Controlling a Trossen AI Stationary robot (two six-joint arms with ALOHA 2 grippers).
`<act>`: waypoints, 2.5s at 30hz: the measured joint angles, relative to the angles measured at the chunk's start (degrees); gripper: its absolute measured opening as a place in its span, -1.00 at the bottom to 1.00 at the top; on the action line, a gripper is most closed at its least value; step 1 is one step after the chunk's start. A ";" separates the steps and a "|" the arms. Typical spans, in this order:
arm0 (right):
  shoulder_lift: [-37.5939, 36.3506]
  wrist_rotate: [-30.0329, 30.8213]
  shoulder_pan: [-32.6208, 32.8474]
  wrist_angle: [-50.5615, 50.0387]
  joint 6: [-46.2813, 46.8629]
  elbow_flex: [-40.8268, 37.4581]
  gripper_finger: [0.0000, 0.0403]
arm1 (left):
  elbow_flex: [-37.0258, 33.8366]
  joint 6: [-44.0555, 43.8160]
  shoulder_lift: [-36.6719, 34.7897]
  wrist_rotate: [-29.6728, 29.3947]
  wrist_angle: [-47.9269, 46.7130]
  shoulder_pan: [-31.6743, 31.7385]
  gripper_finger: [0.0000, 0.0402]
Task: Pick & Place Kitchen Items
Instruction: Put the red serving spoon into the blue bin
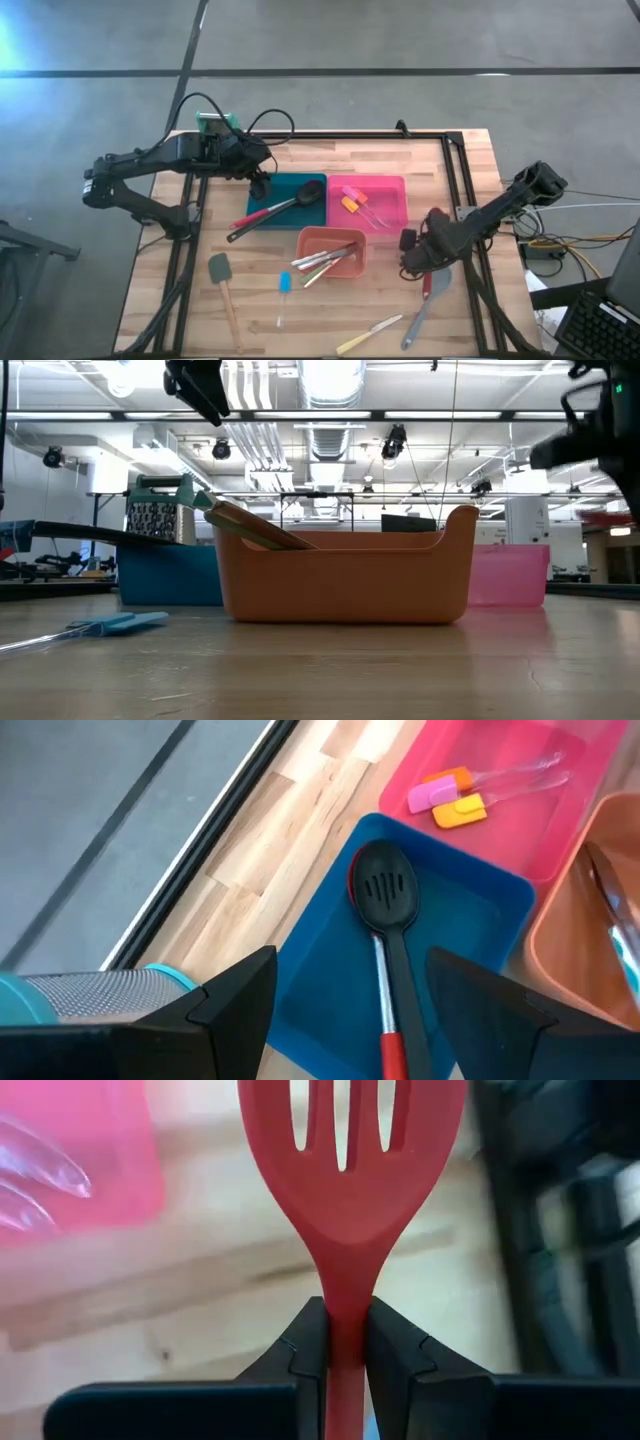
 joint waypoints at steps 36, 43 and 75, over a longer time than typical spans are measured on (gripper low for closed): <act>2.54 51.38 -15.18 10.64 -69.24 47.09 -0.84 | -2.11 -11.77 4.54 4.73 32.97 -7.69 0.29; 2.47 51.37 -18.15 16.84 -75.48 48.69 -0.84 | -2.32 -11.97 9.89 2.07 44.25 -8.16 0.25; 2.56 35.96 -28.15 50.24 -105.44 43.27 -0.84 | 2.93 -7.43 18.99 -9.32 54.81 -9.79 0.19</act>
